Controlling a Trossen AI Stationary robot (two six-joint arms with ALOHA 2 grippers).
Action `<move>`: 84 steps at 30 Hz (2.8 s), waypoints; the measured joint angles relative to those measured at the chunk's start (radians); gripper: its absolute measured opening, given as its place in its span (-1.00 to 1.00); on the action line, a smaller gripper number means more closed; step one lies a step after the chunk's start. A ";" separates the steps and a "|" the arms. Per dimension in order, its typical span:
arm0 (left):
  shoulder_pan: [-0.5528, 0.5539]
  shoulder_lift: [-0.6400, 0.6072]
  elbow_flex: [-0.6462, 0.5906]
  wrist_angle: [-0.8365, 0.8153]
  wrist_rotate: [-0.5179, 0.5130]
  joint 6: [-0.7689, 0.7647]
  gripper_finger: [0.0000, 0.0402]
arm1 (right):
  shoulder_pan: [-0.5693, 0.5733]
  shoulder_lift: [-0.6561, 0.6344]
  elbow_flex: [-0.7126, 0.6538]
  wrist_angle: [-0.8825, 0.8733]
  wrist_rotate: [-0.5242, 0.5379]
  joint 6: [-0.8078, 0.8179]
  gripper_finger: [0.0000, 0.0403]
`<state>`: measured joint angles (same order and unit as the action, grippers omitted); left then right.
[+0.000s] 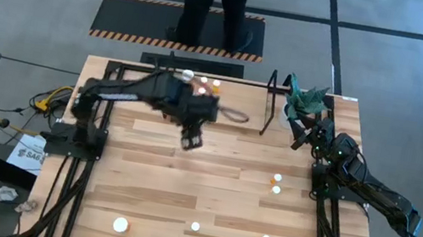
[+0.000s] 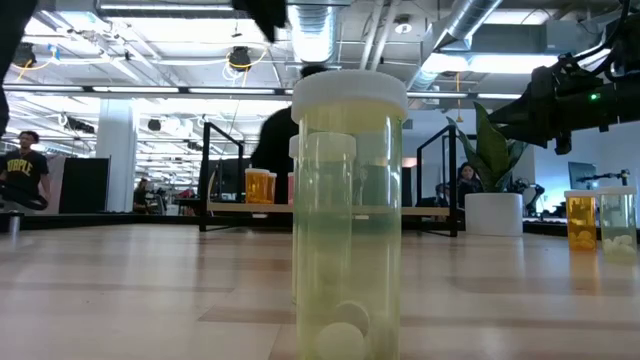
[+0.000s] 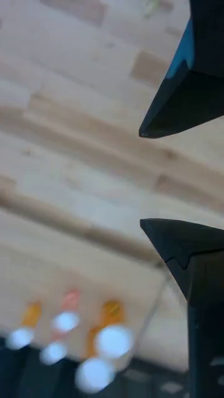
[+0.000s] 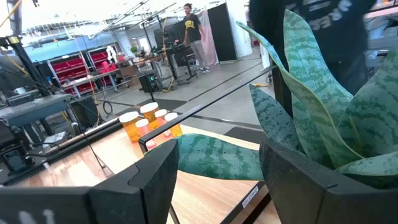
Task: Pick and place medicine bottles onto shelf by color
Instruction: Put the big orange pill bottle on the shelf aligned with the other big orange pill bottles
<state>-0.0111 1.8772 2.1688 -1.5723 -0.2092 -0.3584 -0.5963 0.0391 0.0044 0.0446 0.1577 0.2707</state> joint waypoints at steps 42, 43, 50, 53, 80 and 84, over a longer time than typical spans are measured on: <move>-0.762 -0.123 -0.683 0.530 0.069 -1.383 0.05 | 0.000 0.000 0.000 0.000 0.000 0.000 0.24; -0.758 -0.123 -0.683 0.536 0.061 -1.371 0.05 | 0.000 0.000 0.000 0.000 0.000 0.000 0.24; -0.750 -0.123 -0.683 0.566 0.078 -1.300 0.05 | 0.000 0.000 0.000 0.000 0.000 0.000 0.24; -0.761 -0.123 -0.683 0.562 0.103 -1.379 0.05 | 0.000 0.000 0.000 0.000 0.000 0.000 0.24; -0.881 -0.020 -0.684 0.462 0.160 -1.802 0.29 | 0.000 0.000 0.000 0.000 0.000 0.000 0.24; -0.882 -0.008 -0.684 0.450 0.175 -1.818 0.29 | 0.000 0.000 0.000 0.000 0.000 0.000 0.24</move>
<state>-0.8932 1.8694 1.4853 -1.1225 -0.0345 -2.1763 -0.5964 0.0391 0.0047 0.0448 0.1577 0.2707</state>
